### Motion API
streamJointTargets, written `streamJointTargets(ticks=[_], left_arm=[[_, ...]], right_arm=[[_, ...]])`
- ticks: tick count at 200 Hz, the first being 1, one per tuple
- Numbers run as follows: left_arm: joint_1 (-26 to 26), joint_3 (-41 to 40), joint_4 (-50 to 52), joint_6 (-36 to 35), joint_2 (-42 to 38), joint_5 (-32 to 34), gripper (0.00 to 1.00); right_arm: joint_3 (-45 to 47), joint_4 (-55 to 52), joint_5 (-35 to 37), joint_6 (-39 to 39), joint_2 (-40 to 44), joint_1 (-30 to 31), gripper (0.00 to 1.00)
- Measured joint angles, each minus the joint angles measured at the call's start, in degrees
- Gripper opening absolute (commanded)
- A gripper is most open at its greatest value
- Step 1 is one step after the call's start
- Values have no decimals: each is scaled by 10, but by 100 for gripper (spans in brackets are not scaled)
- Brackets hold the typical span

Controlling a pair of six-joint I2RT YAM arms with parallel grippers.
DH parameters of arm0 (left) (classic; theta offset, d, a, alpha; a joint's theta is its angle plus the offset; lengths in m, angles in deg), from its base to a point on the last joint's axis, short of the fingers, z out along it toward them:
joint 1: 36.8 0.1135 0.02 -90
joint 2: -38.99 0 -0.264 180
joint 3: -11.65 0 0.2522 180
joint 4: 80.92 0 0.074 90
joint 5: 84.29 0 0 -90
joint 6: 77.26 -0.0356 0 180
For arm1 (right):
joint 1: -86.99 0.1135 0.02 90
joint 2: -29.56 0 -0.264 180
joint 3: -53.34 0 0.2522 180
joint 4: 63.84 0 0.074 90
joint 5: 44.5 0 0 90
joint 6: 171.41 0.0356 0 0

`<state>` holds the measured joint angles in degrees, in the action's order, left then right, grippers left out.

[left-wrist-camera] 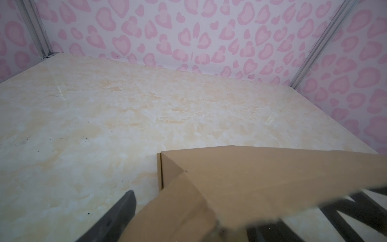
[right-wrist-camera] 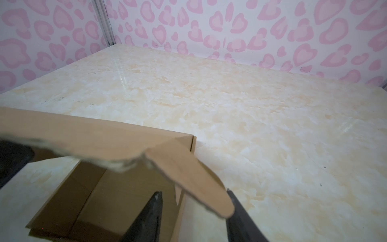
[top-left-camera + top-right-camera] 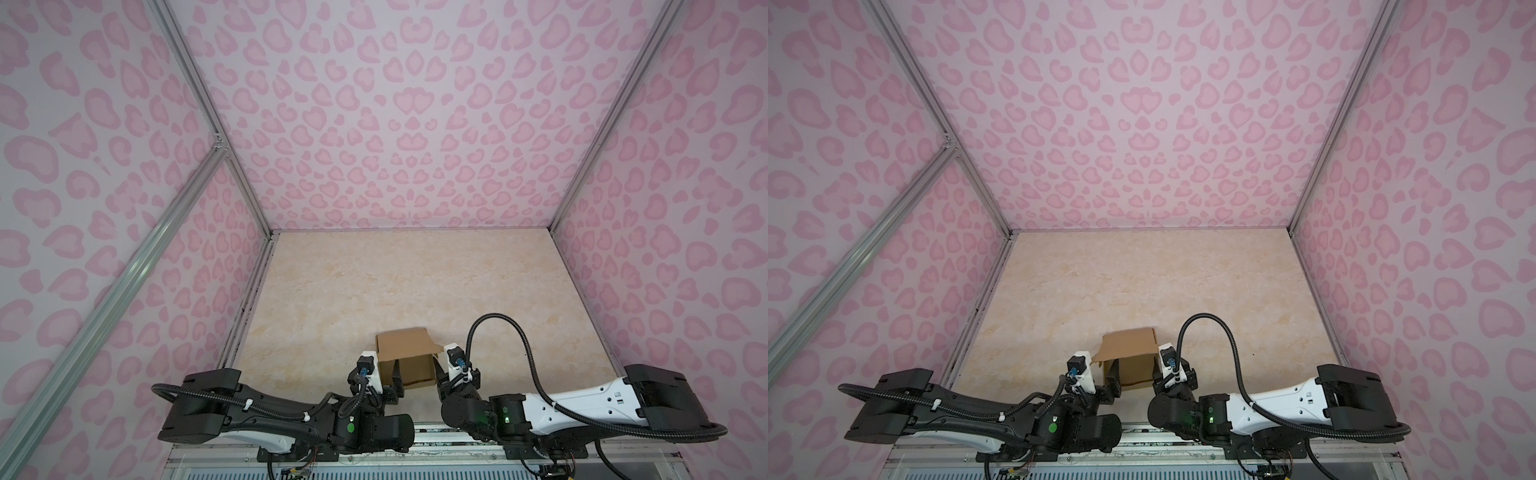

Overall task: Assemble paper box
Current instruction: Fold the lid at the center of the table.

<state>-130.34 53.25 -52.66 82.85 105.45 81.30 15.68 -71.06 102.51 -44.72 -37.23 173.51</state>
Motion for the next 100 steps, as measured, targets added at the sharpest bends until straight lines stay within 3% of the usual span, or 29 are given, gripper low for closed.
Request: streamJointTargets(ticks=[100], left_arm=[[-30, 24, 52, -88, -109, -44, 85]], right_arm=[[47, -101, -2, 13, 195, 13, 53]])
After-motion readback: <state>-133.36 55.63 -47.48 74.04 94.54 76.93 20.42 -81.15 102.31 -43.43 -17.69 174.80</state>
